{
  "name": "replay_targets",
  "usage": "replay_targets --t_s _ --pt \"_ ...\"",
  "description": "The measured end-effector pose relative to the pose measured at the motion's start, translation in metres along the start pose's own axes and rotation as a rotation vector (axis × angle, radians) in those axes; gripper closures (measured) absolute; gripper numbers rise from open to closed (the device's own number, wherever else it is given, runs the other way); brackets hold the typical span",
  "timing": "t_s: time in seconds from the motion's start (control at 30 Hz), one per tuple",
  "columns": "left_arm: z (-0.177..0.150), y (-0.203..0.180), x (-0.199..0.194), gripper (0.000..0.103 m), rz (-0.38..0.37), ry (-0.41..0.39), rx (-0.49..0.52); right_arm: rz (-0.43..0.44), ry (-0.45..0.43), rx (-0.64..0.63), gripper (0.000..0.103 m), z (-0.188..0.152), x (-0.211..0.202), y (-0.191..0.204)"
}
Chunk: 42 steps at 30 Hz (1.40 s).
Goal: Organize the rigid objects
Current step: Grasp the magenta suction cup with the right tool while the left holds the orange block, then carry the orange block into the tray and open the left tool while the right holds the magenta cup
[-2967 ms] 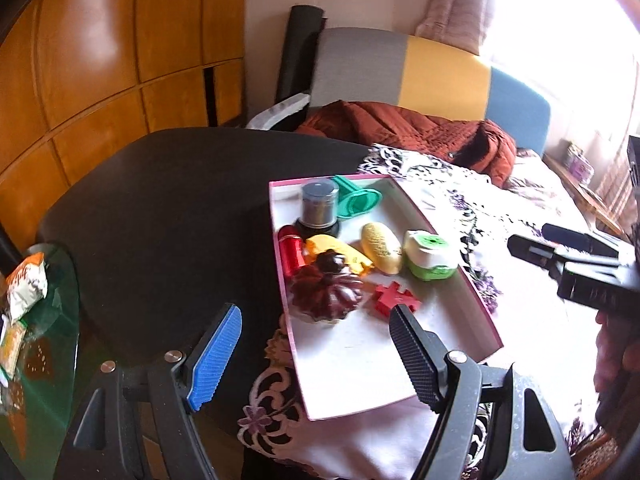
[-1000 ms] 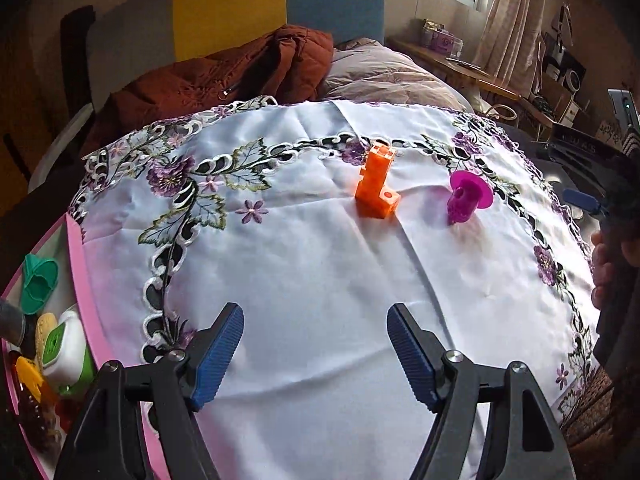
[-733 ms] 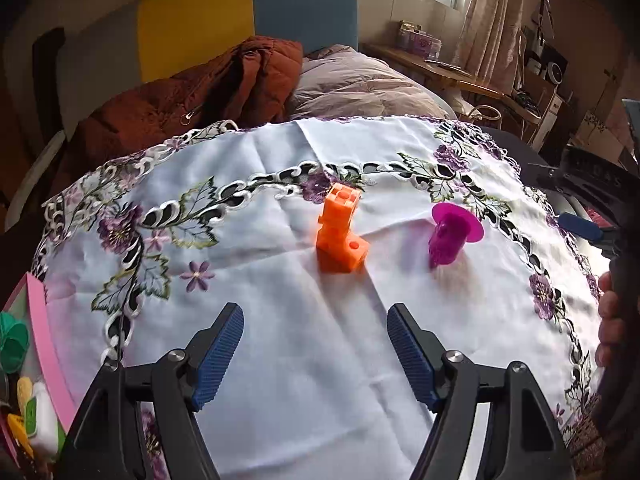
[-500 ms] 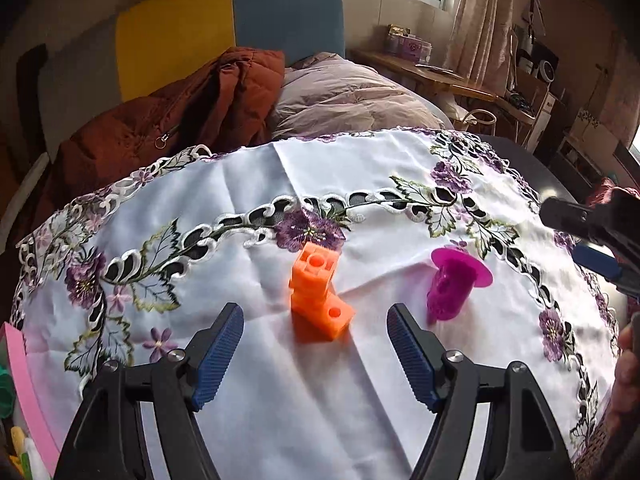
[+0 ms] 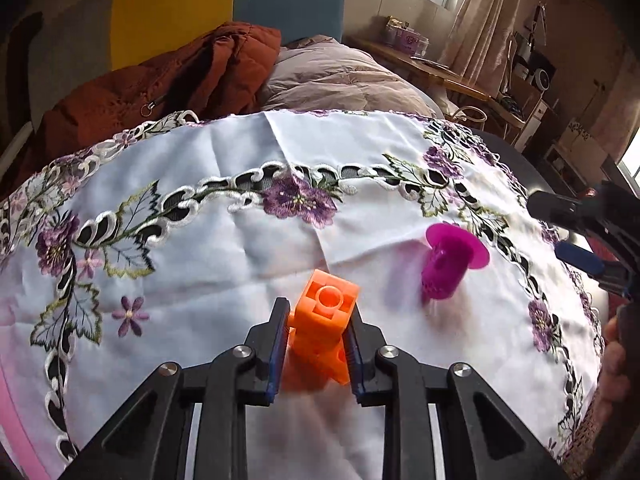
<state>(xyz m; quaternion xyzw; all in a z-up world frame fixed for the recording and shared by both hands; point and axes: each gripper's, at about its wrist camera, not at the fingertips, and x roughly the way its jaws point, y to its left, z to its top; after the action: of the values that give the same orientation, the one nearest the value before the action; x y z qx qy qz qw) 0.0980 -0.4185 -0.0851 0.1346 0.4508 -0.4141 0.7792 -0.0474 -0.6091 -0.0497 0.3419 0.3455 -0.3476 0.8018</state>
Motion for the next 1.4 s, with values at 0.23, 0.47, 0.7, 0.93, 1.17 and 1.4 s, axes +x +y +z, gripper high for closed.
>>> replay_targets --t_s 0.23,0.47,0.7,0.93,1.17,1.4 --pt "-0.047 0.003 -0.044 0.078 -0.018 0.001 -0.010 0.022 0.092 -0.200 0.011 -0.017 0.019 0.035" --pt "-0.078 0.012 -0.092 0.078 -0.042 -0.024 0.002 -0.057 0.131 -0.657 0.011 -0.043 0.035 0.085" --pt "-0.086 0.021 -0.120 0.078 -0.069 -0.059 -0.059 -0.127 0.196 -0.933 0.022 -0.056 0.067 0.106" --pt "-0.093 0.027 -0.138 0.078 -0.058 -0.092 -0.069 -0.020 0.221 -0.816 0.057 -0.048 0.052 0.111" --pt "-0.102 0.040 -0.154 0.078 -0.031 -0.124 -0.110 0.177 0.242 -0.707 0.057 -0.084 0.016 0.124" --pt "-0.116 0.058 -0.176 0.078 0.023 -0.159 -0.156 0.134 0.247 -0.761 0.056 -0.111 0.024 0.131"
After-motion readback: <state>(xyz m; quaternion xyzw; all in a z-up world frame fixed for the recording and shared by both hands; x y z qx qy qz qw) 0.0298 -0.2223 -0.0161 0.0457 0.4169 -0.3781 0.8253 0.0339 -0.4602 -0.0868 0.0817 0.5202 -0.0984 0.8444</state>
